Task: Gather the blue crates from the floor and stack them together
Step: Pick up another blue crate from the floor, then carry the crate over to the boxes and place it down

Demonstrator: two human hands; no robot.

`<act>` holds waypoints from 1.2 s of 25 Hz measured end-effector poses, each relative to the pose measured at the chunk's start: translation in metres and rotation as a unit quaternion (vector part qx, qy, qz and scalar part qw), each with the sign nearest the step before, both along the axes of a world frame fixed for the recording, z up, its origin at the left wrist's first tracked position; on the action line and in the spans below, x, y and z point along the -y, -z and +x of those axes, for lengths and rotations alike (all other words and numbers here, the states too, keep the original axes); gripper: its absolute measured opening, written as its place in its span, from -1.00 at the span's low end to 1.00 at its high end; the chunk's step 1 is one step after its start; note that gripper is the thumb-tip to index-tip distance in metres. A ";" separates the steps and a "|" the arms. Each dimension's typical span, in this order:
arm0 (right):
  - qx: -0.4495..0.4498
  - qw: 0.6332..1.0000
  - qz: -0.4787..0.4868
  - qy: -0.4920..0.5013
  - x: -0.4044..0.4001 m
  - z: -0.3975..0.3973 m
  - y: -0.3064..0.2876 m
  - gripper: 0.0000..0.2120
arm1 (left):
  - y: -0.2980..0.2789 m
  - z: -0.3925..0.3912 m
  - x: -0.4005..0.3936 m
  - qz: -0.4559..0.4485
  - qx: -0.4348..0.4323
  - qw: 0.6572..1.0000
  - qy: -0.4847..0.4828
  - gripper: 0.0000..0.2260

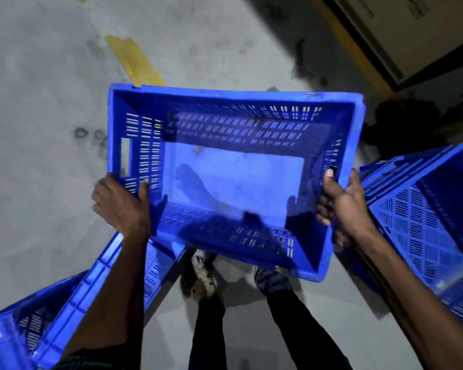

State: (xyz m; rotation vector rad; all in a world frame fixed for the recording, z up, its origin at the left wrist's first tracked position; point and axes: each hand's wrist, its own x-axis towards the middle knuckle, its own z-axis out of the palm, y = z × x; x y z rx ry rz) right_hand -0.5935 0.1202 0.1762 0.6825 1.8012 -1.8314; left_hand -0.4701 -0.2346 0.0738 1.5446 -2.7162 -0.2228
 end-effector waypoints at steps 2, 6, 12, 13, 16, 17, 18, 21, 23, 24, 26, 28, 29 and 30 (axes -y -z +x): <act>0.012 1.000 -0.027 -0.006 -0.004 0.001 0.006 -0.77 | -0.002 -0.013 0.019 0.009 -0.019 1.000 -0.022 -0.28; 0.018 0.999 -0.040 -0.015 0.001 0.007 0.018 -0.80 | -0.002 -0.018 0.051 0.089 -0.043 0.987 -0.125 -0.47; 0.016 0.999 -0.028 0.030 -0.010 0.021 0.035 -0.85 | -0.020 -0.015 0.055 0.103 -0.047 0.983 -0.147 -0.52; 0.014 0.999 -0.016 0.033 -0.013 0.025 0.036 -0.86 | -0.024 -0.014 0.053 0.095 -0.034 0.985 -0.142 -0.52; 0.000 0.998 0.034 0.061 -0.015 0.038 0.021 -0.87 | -0.046 -0.009 0.045 0.080 0.004 0.988 -0.132 -0.57; -0.002 0.996 0.055 0.074 -0.015 0.042 0.014 -0.87 | -0.055 -0.008 0.042 0.077 0.012 0.988 -0.132 -0.59; 0.000 0.994 0.071 0.086 -0.016 0.046 0.007 -0.86 | -0.064 -0.006 0.041 0.075 0.017 0.989 -0.130 -0.61; -0.022 0.988 0.094 0.120 -0.020 0.055 -0.018 -0.87 | -0.100 -0.001 0.039 0.080 0.013 0.991 -0.107 -0.62; -0.043 0.986 0.108 0.122 -0.021 0.061 -0.039 -0.89 | -0.122 0.007 0.036 0.081 0.004 0.992 -0.099 -0.63; -0.047 0.985 0.115 0.122 -0.023 0.064 -0.051 -0.89 | -0.135 0.013 0.034 0.084 -0.001 0.992 -0.095 -0.64; -0.061 0.982 0.145 0.107 -0.028 0.076 -0.080 -0.87 | -0.165 0.032 0.026 0.100 -0.016 0.990 -0.095 -0.66; -0.092 0.973 0.193 0.087 -0.032 0.089 -0.111 -0.89 | -0.197 0.055 0.019 0.118 -0.027 0.988 -0.101 -0.69; -0.103 0.967 0.220 0.074 -0.034 0.099 -0.127 -0.92 | -0.214 0.069 0.016 0.123 -0.024 0.987 -0.100 -0.70; -0.109 0.962 0.241 0.064 -0.036 0.108 -0.143 -0.94 | -0.228 0.083 0.013 0.123 -0.023 0.987 -0.100 -0.71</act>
